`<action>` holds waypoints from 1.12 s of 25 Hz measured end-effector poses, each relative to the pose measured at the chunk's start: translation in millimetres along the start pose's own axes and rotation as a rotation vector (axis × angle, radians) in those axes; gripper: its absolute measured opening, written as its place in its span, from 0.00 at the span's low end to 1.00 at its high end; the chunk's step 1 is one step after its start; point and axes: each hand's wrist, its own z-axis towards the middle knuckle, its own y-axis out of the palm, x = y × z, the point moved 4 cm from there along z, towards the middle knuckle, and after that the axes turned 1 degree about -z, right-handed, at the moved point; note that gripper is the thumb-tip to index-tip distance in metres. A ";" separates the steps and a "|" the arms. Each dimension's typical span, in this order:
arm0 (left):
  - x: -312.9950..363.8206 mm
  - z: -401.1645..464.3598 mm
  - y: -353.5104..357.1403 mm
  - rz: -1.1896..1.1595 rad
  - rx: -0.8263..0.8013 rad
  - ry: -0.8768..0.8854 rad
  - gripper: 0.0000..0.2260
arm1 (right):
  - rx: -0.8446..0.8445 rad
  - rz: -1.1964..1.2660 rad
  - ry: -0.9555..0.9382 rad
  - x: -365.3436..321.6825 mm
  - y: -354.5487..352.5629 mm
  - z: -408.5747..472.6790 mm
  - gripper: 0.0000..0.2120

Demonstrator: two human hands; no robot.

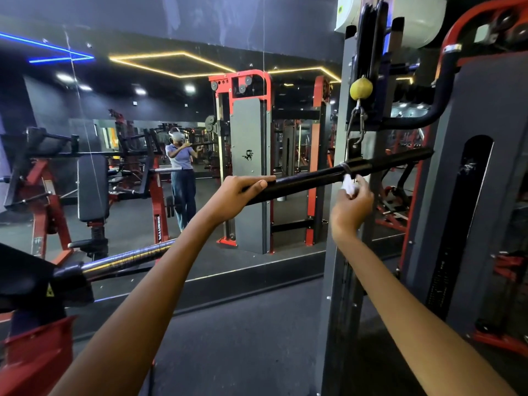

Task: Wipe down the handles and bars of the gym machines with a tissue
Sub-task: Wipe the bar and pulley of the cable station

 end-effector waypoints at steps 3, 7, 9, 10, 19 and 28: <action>-0.5 1.0 3.9 -0.002 -0.007 -0.003 0.19 | 0.027 0.145 0.251 -8.2 24.0 -3.6 0.11; -3.2 1.8 3.9 -0.025 0.028 -0.021 0.15 | -0.237 0.231 0.117 -40.1 63.7 -104.1 0.08; -5.3 1.8 1.7 -0.032 0.028 -0.034 0.15 | -0.392 0.247 0.113 -42.9 68.0 -140.1 0.07; -5.5 1.5 -0.6 -0.030 0.028 -0.031 0.15 | -0.349 0.276 0.198 -38.3 63.5 -136.0 0.07; -9.9 3.9 -2.1 -0.034 0.059 -0.017 0.14 | -0.324 0.427 0.462 -37.1 76.3 -118.8 0.05; -15.3 2.1 3.3 -0.007 0.057 -0.030 0.14 | -0.386 0.352 0.475 -32.8 66.6 -102.0 0.05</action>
